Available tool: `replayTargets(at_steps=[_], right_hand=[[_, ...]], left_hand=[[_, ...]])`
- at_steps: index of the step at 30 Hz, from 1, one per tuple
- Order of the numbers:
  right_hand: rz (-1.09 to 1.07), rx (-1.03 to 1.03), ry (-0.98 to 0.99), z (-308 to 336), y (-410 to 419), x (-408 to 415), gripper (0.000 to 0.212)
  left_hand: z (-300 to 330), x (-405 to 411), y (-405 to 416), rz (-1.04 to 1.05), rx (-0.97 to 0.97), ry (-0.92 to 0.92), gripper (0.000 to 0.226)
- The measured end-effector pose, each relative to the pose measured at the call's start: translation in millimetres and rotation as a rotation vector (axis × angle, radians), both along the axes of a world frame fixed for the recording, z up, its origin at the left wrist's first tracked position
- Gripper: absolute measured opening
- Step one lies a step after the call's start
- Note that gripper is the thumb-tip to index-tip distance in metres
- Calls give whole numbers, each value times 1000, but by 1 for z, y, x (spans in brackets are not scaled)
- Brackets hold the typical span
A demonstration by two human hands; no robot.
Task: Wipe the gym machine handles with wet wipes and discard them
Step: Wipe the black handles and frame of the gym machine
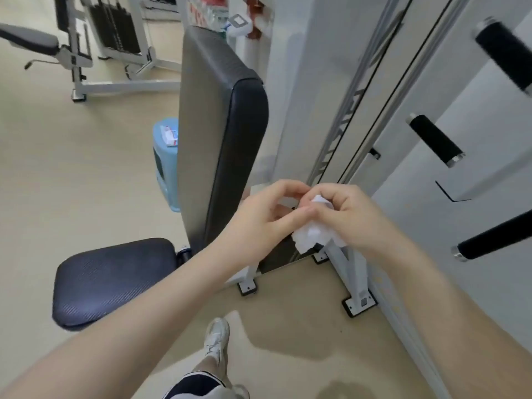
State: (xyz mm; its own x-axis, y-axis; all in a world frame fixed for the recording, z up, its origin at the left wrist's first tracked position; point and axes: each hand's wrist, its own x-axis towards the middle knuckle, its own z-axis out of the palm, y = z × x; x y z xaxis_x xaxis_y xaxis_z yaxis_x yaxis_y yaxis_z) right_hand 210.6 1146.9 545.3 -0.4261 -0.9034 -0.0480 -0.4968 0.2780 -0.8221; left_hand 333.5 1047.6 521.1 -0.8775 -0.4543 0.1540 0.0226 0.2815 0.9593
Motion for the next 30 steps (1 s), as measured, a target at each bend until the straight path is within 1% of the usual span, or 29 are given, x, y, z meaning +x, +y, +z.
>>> replayTargets(at_steps=[3, 6, 10, 12, 14, 17, 18, 20, 23, 26, 28, 30], right_hand=[[212, 59, 3, -9, -29, 44, 16], [345, 45, 11, -20, -63, 90, 16], [425, 48, -37, -47, -111, 145, 13], [546, 77, 26, -60, -134, 172, 7], [644, 120, 63, -72, -160, 200, 5], [701, 166, 16, -83, -200, 244, 5], [716, 169, -4, -86, -214, 259, 10], [748, 168, -64, -90, -241, 290, 16], [770, 191, -127, -94, -286, 337, 6], [759, 195, -33, -99, -338, 386, 19], [712, 144, 42, -99, -373, 414, 17], [617, 88, 73, -99, -411, 438, 9]], left_hand=[[-11, 59, -15, 186, 94, -12, 24], [-22, 116, -28, 337, 158, -32, 36], [-45, 181, -44, 520, 193, -117, 24], [-57, 209, -53, 585, 202, -159, 22], [-69, 239, -66, 667, 179, -207, 19], [-79, 286, -95, 774, 139, -273, 10], [-80, 302, -107, 797, 126, -287, 9], [-82, 336, -134, 827, 77, -314, 14], [-83, 389, -186, 825, 19, -364, 13], [-83, 435, -248, 802, -28, -416, 9], [-79, 457, -288, 778, -50, -426, 7], [-74, 474, -332, 740, -62, -433, 6]])
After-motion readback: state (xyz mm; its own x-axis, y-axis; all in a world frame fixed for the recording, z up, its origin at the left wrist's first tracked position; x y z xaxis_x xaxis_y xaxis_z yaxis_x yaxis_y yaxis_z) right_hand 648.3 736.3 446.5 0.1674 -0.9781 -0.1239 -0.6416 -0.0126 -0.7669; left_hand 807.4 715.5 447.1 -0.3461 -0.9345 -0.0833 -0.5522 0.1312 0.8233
